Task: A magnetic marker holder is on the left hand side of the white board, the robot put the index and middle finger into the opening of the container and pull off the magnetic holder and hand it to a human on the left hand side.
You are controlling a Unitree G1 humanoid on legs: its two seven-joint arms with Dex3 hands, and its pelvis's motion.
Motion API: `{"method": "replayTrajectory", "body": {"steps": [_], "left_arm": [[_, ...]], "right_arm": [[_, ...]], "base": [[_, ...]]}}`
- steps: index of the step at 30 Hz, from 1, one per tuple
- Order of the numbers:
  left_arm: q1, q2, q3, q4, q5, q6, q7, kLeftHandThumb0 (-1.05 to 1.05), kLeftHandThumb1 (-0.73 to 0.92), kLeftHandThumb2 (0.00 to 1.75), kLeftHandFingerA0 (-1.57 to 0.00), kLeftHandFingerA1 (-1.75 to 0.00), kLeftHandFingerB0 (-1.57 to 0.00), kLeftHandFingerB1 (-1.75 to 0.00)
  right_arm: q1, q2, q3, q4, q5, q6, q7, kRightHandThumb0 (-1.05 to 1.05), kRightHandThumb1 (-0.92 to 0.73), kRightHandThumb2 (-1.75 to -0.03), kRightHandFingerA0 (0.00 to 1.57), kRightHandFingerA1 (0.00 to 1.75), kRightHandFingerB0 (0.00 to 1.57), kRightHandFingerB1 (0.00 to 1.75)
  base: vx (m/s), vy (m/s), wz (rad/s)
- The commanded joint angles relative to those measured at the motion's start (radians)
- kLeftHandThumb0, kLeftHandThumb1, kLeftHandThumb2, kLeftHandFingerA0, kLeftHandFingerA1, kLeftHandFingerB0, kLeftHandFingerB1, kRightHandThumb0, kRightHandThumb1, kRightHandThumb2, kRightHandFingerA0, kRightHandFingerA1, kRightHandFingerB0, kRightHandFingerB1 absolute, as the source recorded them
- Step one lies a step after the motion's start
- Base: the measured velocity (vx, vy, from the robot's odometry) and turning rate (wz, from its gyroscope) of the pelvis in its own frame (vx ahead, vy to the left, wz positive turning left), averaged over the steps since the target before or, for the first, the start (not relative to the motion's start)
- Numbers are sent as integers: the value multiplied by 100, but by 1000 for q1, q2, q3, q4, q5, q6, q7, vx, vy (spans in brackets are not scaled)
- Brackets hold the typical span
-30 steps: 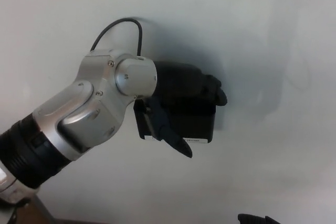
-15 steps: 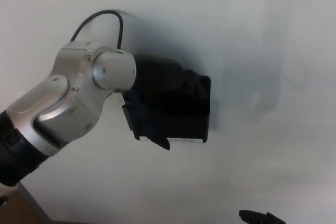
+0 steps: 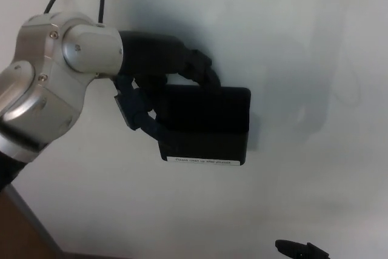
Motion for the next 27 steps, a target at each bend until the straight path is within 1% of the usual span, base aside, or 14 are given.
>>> {"method": "replayTrajectory", "body": {"steps": [1, 3, 4, 11, 13, 18, 19, 20, 21, 22, 24, 25, 26, 27], "left_arm": [[6, 6, 8, -9, 13, -13, -22, -73, 43, 55, -74, -47, -14, -26], [16, 0, -2, -14, 23, -10, -18, -74, 39, 76, -84, -60, -6, -34], [20, -5, -8, -14, 26, -10, -17, -72, 43, 55, -77, -49, -14, -26], [18, -39, -32, 3, 40, -5, -13, -75, 40, 74, -81, -60, -10, -34], [19, -44, -36, 5, 43, -3, -13, -72, 44, 55, -83, -52, -15, -27], [35, -60, -58, 11, 61, 5, -7, -75, 36, 64, -82, -58, -12, -32], [43, -62, -62, 15, 64, -4, -3, -43, 20, 80, -73, -71, 0, -42], [50, -63, -64, 19, 68, -15, 1, -43, 20, 80, -73, -71, 0, -42], [55, -63, -66, 20, 71, -21, 4, -77, 42, 75, -83, -61, -10, -34], [58, -63, -67, 20, 73, -24, 5, -77, 42, 75, -83, -61, -10, -34], [67, -65, -70, 21, 80, -25, 10, -70, 38, 75, -85, -65, -9, -36], [70, -68, -73, 21, 85, -21, 14, -34, 11, 79, -78, -74, 0, -47], [72, -69, -74, 21, 88, -19, 15, -34, 11, 79, -78, -74, 0, -47], [72, -71, -77, 23, 93, -19, 16, -69, 38, 74, -84, -65, -10, -36]], "right_arm": [[1, -18, -4, 8, 5, -1, -11, -63, -78, -63, 74, 54, 63, 47], [4, -15, -5, 6, 10, -6, -6, -60, -78, -64, 73, 54, 63, 47], [5, -12, -6, 5, 13, -5, -4, -61, -78, -63, 73, 54, 62, 47], [1, -13, -5, -1, 13, -8, -2, -61, -78, -63, 72, 53, 60, 48], [-1, -11, -8, 0, 19, -7, 6, -62, -78, -63, 71, 53, 60, 48], [-4, -7, -18, 1, 34, -4, 23, -63, -77, -63, 71, 54, 60, 48], [-4, -7, -19, 1, 36, -5, 25, -63, -77, -63, 72, 54, 60, 48], [-4, -6, -20, 1, 36, -6, 27, -63, -77, -63, 72, 54, 60, 48], [-6, -6, -21, 2, 38, -6, 31, -61, -78, -63, 72, 55, 60, 48], [-8, -6, -22, 3, 40, -6, 34, -61, -78, -63, 72, 55, 60, 48], [-11, -4, -24, 0, 43, 1, 37, -61, -77, -63, 73, 55, 61, 48], [-12, -3, -24, -2, 43, 3, 37, -61, -77, -63, 72, 55, 61, 48], [-12, -3, -24, -3, 43, 2, 37, -61, -77, -63, 72, 55, 61, 48], [-14, -4, -24, -3, 43, 1, 38, -62, -77, -63, 72, 55, 60, 48]], "base": [[0, 0, 0], [0, 0, 0], [0, 0, 0], [0, 0, 0], [0, 0, 0], [0, 0, 0], [0, 0, 0], [0, 0, 0], [0, 0, 0], [0, 0, 0], [0, 0, 0], [0, 0, 0], [0, 0, 0], [0, 0, 0]]}}
